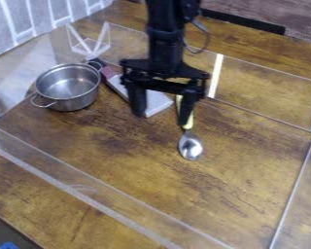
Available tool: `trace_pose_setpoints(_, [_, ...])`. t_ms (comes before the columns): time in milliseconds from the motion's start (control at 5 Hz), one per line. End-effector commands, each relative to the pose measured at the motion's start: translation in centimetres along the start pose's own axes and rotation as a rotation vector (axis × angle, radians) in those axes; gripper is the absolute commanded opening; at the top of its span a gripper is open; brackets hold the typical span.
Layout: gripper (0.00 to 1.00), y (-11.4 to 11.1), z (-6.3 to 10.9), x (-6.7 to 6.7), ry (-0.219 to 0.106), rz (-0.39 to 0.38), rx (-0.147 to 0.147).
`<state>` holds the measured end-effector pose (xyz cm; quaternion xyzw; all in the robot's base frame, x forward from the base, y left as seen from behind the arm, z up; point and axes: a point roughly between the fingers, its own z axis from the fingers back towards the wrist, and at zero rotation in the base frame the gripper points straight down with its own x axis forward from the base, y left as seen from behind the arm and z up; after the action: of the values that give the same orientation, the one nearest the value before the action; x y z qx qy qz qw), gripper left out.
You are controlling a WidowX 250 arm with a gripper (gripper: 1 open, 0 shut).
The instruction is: Put the spoon into the silver pot
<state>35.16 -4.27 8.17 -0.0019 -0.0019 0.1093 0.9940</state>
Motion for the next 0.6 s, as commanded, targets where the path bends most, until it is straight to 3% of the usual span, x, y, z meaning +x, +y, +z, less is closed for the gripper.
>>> trace_pose_setpoints(0, [1.00,-2.1,1.8,2.3,-0.083,-0.022,-0.028])
trace_pose_setpoints(400, [1.00,-2.5,0.2,4.4,-0.102,-0.063,-0.031])
